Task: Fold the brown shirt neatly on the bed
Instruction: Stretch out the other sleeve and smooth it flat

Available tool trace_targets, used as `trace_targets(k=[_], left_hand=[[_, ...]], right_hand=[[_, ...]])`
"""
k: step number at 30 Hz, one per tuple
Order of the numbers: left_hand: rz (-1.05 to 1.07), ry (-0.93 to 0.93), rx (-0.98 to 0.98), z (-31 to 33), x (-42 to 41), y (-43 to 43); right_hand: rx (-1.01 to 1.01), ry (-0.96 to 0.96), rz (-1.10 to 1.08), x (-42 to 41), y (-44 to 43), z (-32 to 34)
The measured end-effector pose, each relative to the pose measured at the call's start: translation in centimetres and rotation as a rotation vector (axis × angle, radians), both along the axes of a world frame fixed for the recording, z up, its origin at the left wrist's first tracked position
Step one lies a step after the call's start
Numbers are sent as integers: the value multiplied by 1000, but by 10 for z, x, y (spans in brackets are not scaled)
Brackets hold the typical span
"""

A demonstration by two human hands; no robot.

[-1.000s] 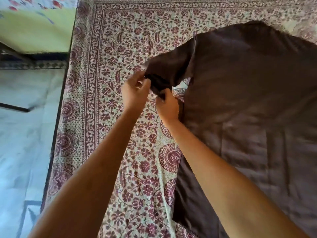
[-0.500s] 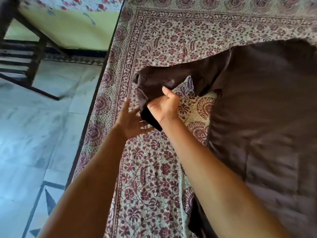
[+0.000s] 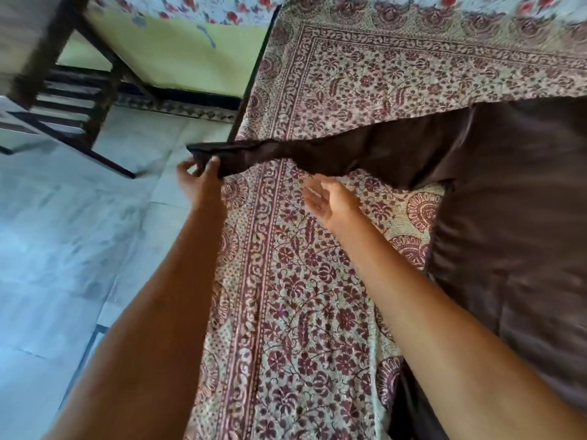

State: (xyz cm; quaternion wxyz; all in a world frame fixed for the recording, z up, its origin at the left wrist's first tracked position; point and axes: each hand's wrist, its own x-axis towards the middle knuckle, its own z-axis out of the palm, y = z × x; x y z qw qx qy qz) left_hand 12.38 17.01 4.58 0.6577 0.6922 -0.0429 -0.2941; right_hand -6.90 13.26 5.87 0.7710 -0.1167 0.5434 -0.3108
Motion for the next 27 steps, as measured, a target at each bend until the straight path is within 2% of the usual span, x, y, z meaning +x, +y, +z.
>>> trace_targets(k=[3,5,7,9,12,16,21,27], left_hand=[[-178,-392,185,-3,46,-8],[-275,-554,261,-4,68,-16],[-333,-667,293,-8,85,-29],[-362,-654,277,-15,96,-44],[-415,-587,288,-32,110,-63],[-497,-666,356,-52,119,-78],[-512,-760,437,-71,121,-96],[-735,-713,683,-89,114,-101]], right_hand=[[-120,377,25,13,3,-15],[-391,780,108,24,5,-26],[-744,1146,220,32,5,-35],[-963,1346,337,38,-2,-44],[-999,1475,626,46,-18,-53],[-1019,1643,678,47,-37,-60],[-769,1576,1031,39,-52,-85],[-782,1581,1028,40,-46,-101]])
